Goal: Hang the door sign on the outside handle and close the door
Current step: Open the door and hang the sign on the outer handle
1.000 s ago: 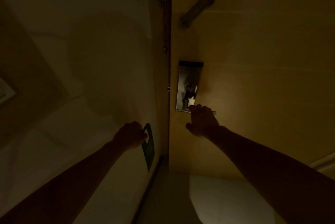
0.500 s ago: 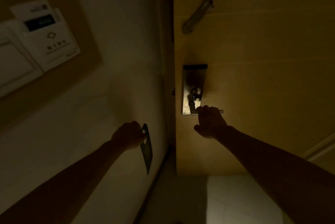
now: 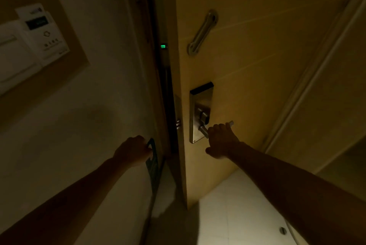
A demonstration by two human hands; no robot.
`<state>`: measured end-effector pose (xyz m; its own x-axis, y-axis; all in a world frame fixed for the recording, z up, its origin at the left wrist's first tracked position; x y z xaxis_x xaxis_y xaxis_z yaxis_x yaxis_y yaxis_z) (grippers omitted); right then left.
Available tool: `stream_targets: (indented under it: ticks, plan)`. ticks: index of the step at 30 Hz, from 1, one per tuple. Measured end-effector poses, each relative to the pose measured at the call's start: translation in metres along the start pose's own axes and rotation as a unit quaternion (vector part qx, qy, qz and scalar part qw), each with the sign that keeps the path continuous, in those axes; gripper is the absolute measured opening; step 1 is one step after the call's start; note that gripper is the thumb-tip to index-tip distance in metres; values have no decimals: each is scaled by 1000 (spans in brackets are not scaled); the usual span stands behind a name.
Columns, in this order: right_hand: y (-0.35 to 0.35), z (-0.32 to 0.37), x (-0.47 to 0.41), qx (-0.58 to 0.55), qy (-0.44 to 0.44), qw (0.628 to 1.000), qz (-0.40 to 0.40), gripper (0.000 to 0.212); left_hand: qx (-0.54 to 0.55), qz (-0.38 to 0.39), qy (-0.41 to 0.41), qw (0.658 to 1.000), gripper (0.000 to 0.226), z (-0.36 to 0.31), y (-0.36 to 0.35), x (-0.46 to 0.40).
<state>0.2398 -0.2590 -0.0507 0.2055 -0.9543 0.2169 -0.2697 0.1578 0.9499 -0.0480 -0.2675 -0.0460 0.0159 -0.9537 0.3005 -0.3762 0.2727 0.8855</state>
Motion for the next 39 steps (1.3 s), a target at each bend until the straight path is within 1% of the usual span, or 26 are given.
stream_targets:
  ticks: [2, 3, 5, 7, 10, 12, 15, 19, 23, 26, 29, 32, 35, 39]
  plan:
    - [-5, -2, 28, 8, -28, 999, 14, 69, 7, 13, -18, 1000, 31, -8, -12, 14]
    - [-9, -3, 37, -8, -38, 999, 17, 70, 5, 19, -24, 1000, 32, -12, -17, 19]
    - [-19, -10, 65, -77, -65, 995, 29, 74, -13, 27, -59, 998, 37, -20, -32, 32]
    - [-27, -17, 87, -103, -86, 991, 25, 77, -19, 26, -87, 996, 41, -25, -39, 41]
    - [-44, -31, 130, -91, -123, 988, 13, 78, -40, 46, -135, 989, 38, -45, -57, 61]
    - [-54, -39, 149, -127, -143, 981, 8, 79, -51, 54, -147, 986, 37, -56, -64, 68]
    - [-63, -57, 190, -180, -181, 967, 3, 83, -55, 63, -172, 982, 36, -85, -69, 86]
    - [-80, -89, 243, -211, -203, 956, 29, 87, -53, 66, -197, 977, 35, -135, -86, 118]
    - [-91, -111, 288, -295, -229, 926, 56, 94, -78, 65, -226, 969, 38, -178, -104, 152]
    - [-100, -125, 320, -327, -235, 913, 61, 102, -78, 68, -245, 964, 36, -211, -117, 177]
    - [-108, -146, 344, -364, -253, 895, 46, 106, -89, 79, -254, 960, 31, -236, -129, 197]
    - [-116, -170, 367, -404, -271, 873, 36, 104, -91, 87, -264, 956, 29, -257, -136, 207]
    - [-123, -193, 388, -442, -284, 851, 13, 95, -94, 92, -278, 952, 31, -281, -143, 213]
    - [-131, -218, 412, -476, -328, 816, -15, 91, -97, 98, -289, 947, 27, -309, -155, 220]
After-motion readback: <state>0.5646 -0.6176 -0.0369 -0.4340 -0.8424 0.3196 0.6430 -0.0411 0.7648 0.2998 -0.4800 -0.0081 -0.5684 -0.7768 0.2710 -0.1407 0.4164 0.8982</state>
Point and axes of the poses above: each hand's wrist, its own x-axis away from the middle knuckle, its own y-axis out of the back of the hand, z = x × y, the point moved 4 cm from there along -x, towards the middle knuckle, and after that the axes turned 4 degrees about x, right-handed, at the moved point
